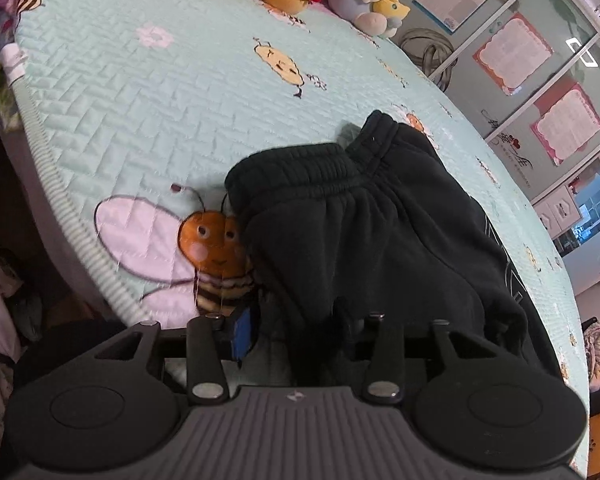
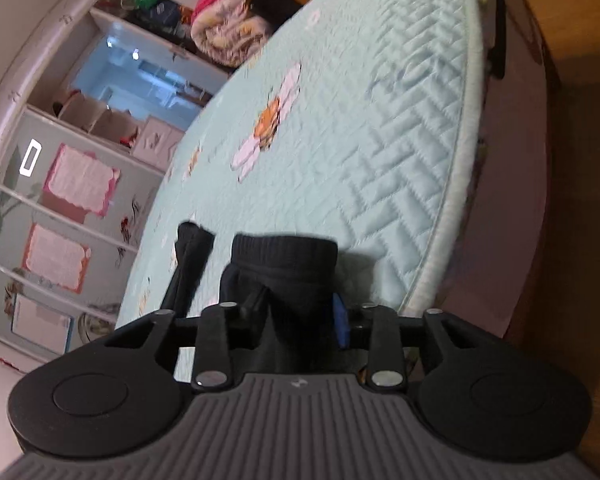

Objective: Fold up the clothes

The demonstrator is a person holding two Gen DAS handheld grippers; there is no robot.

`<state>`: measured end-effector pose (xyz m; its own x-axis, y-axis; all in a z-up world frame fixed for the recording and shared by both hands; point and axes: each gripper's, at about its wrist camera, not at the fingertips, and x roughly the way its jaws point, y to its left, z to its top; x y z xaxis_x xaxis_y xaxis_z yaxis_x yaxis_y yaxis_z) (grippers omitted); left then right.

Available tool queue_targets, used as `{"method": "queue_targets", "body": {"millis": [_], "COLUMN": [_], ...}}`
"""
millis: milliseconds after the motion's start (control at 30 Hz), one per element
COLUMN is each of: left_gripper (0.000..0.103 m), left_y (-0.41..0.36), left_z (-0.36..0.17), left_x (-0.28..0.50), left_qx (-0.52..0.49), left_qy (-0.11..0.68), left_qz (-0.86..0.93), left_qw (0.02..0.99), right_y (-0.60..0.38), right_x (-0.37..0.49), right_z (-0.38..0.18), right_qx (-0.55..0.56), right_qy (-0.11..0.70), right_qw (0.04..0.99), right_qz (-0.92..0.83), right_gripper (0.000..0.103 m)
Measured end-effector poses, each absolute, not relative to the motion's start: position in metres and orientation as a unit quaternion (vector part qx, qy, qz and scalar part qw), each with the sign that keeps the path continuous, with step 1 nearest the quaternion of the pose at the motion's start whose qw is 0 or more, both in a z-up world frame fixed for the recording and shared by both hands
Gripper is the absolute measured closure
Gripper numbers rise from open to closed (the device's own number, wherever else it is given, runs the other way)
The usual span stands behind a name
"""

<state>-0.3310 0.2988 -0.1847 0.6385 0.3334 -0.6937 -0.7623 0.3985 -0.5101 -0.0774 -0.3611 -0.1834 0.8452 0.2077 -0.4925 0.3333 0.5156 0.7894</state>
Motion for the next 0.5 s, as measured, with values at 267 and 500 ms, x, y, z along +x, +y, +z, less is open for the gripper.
{"method": "queue_targets", "body": {"millis": [267,500], "left_gripper": [0.058,0.058], "left_y": [0.291,0.274], "left_z": [-0.170,-0.154], "left_x": [-0.347,-0.337], "left_qx": [-0.420,-0.403], "left_qy": [0.246,0.241], "left_qz": [0.343,0.336], "left_qw": [0.803,0.816], "right_y": [-0.380,-0.356], "right_x": [-0.083,0.008], "right_z": [-0.141,-0.127], "right_qx": [0.391,0.260], "right_qy": [0.212,0.308], "right_qw": [0.893,0.913], "right_qz": [-0.073,0.061], "right_gripper": [0.049,0.048]}}
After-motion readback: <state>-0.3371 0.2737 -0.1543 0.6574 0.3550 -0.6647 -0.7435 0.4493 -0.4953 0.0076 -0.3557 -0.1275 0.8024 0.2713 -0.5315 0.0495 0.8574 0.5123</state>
